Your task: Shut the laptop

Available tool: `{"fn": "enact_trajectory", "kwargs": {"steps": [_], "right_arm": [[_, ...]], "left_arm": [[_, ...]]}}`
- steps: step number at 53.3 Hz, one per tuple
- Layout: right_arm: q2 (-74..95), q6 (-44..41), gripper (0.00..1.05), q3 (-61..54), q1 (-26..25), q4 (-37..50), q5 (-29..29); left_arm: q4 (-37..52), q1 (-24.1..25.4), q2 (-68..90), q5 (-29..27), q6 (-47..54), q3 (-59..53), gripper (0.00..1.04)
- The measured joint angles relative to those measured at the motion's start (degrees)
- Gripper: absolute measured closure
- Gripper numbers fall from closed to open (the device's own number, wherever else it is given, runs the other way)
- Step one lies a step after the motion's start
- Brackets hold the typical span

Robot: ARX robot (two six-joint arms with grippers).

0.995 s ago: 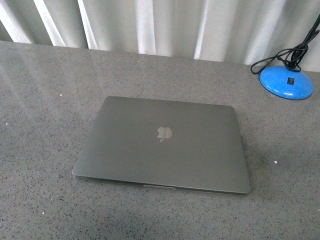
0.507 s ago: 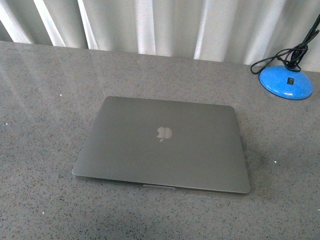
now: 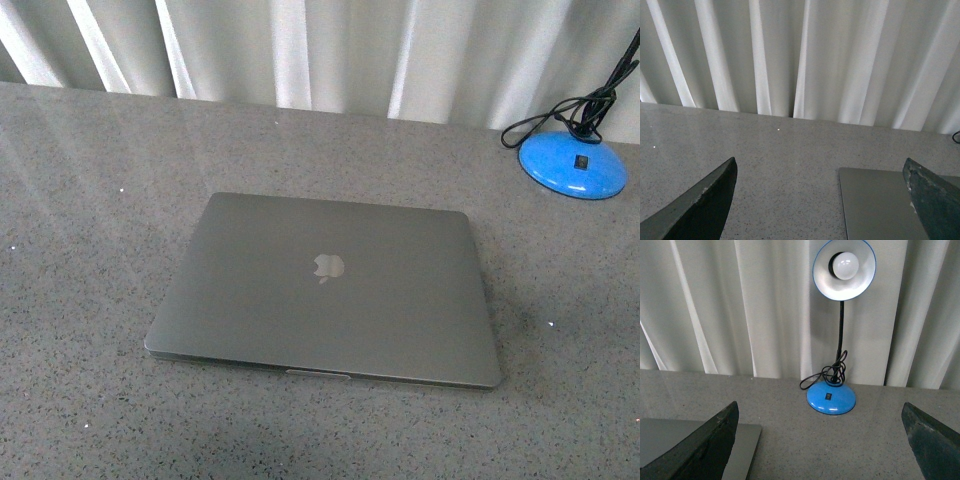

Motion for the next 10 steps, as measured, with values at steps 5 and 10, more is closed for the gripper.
{"fn": "enact_trajectory", "kwargs": {"steps": [5, 10], "right_arm": [[0.0, 0.0, 0.1, 0.0, 0.0, 0.0, 0.0], [0.0, 0.0, 0.1, 0.0, 0.0, 0.0, 0.0]], "left_arm": [[0.0, 0.0, 0.0, 0.0, 0.0, 0.0, 0.07], [0.0, 0.0, 0.0, 0.0, 0.0, 0.0, 0.07]]}}
